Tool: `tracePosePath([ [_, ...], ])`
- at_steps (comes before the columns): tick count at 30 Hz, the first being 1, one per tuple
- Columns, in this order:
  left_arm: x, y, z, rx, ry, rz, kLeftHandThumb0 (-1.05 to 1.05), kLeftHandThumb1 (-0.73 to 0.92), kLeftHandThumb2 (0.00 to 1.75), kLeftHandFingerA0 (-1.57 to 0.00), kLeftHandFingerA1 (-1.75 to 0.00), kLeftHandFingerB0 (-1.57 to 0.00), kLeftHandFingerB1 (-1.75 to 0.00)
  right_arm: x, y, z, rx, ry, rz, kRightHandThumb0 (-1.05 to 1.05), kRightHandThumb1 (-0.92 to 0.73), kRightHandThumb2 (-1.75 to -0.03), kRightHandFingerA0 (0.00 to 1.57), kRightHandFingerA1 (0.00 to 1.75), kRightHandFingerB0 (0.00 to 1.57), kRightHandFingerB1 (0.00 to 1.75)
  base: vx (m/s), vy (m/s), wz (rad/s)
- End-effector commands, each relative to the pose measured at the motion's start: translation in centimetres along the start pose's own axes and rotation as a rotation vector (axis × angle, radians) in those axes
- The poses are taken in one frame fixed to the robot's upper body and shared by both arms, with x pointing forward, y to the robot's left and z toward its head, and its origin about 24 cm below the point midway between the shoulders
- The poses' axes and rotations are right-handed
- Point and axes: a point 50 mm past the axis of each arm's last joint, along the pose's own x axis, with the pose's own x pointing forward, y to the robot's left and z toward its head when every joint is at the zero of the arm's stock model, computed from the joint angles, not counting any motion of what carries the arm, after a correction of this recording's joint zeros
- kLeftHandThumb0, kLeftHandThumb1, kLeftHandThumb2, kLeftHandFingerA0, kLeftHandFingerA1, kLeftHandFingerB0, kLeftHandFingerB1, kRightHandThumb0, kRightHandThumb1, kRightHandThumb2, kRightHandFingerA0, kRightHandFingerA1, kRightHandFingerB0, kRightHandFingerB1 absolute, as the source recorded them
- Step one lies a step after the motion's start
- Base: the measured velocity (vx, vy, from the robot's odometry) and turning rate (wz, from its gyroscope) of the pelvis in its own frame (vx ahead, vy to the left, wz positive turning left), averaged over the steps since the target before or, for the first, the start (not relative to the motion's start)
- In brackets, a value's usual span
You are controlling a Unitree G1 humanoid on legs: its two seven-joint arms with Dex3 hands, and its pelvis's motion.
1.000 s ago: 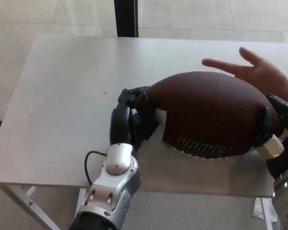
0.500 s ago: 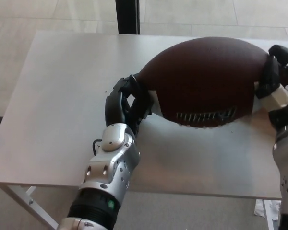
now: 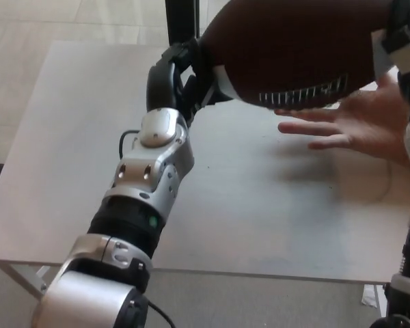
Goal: The robot uses both its hands to grab the left and right ends of a football kept in the middle of the desk infront of it, lifts it up and places it in the palm of a person
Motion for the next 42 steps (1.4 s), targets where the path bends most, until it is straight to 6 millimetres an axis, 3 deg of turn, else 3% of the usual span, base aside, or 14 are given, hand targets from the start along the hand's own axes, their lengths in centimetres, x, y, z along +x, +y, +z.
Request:
tracePosePath([
  [1,0.4,-9.4,9.1,0.516,-0.014,-0.409,-0.67,0.92,0.67,-0.59,-1.18,-0.62,-0.65,3.5,4.9,3.8,0.267,0.064,0.096,-0.16,-0.72,-1.01,1.01,1.73,0.77,1.41,0.0,0.0,0.0],
  [4,0.5,-9.2,10.3,0.655,0.014,-0.441,-0.61,0.87,0.69,-0.5,-1.45,-0.55,-0.78,4.1,4.9,4.4,0.267,0.062,0.055,-0.22,-0.84,-0.84,0.98,1.75,0.73,1.45,0.0,0.0,0.0],
  [6,0.5,-9.1,10.9,0.81,0.017,-0.437,-0.57,0.9,0.68,-0.55,-1.62,-0.46,-1.22,4.5,4.8,4.5,0.255,0.058,0.053,-0.26,-0.89,-0.76,0.93,1.75,0.64,1.51,0.0,0.0,0.0],
  [8,0.5,-9.3,11.0,0.863,0.025,-0.422,-0.49,0.72,1.1,-0.72,-1.11,-0.51,-0.84,4.9,4.2,4.5,0.264,0.052,0.04,-0.18,-0.78,-0.99,0.92,1.75,0.66,1.56,0.0,0.0,0.0],
  [9,0.5,-9.3,11.0,0.891,0.028,-0.413,-0.49,0.72,1.1,-0.72,-1.11,-0.51,-0.84,5.0,4.1,4.4,0.27,0.052,0.037,-0.18,-0.78,-0.99,0.92,1.75,0.66,1.56,0.0,0.0,0.0],
  [10,0.5,-9.5,11.0,0.962,-0.003,-0.406,-0.49,0.86,0.66,-0.5,-1.52,-0.44,-0.9,5.2,3.8,4.4,0.294,0.061,0.02,-0.18,-0.8,-0.99,0.92,1.75,0.69,1.52,0.0,0.0,0.0],
  [13,0.5,-9.4,10.6,1.19,0.039,-0.352,-0.42,0.75,0.64,-0.54,-1.38,-0.43,-0.54,5.7,2.9,4.1,0.334,0.079,-0.023,-0.11,-0.7,-1.15,0.95,1.75,0.67,1.52,0.0,0.0,0.0],
  [17,0.5,-9.6,8.0,1.487,0.047,-0.307,-0.31,0.73,0.55,-0.49,-1.57,-0.18,-0.35,5.9,-0.2,1.9,0.29,0.139,-0.185,-0.22,-0.82,-0.8,0.95,1.75,0.68,1.39,0.0,0.0,0.0],
  [26,0.6,-9.1,7.2,1.626,0.038,-0.312,-0.29,0.72,0.64,-0.5,-1.17,-0.37,-0.5,5.3,-5.6,-2.2,0.199,0.2,-0.474,-0.32,-0.89,-0.64,1.01,1.75,0.66,1.65,0.0,0.0,0.0],
  [27,0.7,-8.8,6.1,1.612,0.061,-0.302,-0.23,0.7,0.63,-0.41,-1.05,-0.24,-0.41,4.6,-7.0,-3.3,0.135,0.215,-0.51,-0.39,-0.62,-0.97,1.32,1.48,0.76,1.01,0.0,0.0,0.0],
  [33,0.6,-8.5,3.5,1.697,0.089,-0.352,-0.25,0.66,0.62,-0.58,-1.43,-0.4,-0.49,2.7,-10.4,-6.3,0.003,0.27,-0.575,-0.39,-0.61,-0.98,1.29,1.43,0.91,1.16,0.0,0.0,0.0],
  [35,0.5,-8.2,2.9,1.69,0.093,-0.356,-0.24,0.64,0.61,-0.6,-1.45,-0.42,-0.48,1.9,-11.4,-7.1,-0.032,0.284,-0.598,-0.28,-0.82,-0.63,0.89,1.75,0.63,1.46,0.0,0.0,0.0],
  [37,0.6,-8.0,2.6,1.68,0.095,-0.361,-0.24,0.65,0.61,-0.56,-1.44,-0.43,-0.49,1.7,-11.9,-7.2,-0.047,0.279,-0.605,-0.37,-0.58,-0.93,1.27,1.45,0.85,1.17,0.0,0.0,0.0],
  [42,0.5,-8.0,2.1,1.667,0.091,-0.37,-0.25,0.67,0.62,-0.59,-1.48,-0.42,-0.54,1.8,-12.3,-6.7,-0.106,0.249,-0.6,-0.33,-0.58,-0.95,1.25,1.42,0.82,1.17,0.0,0.0,0.0],
])
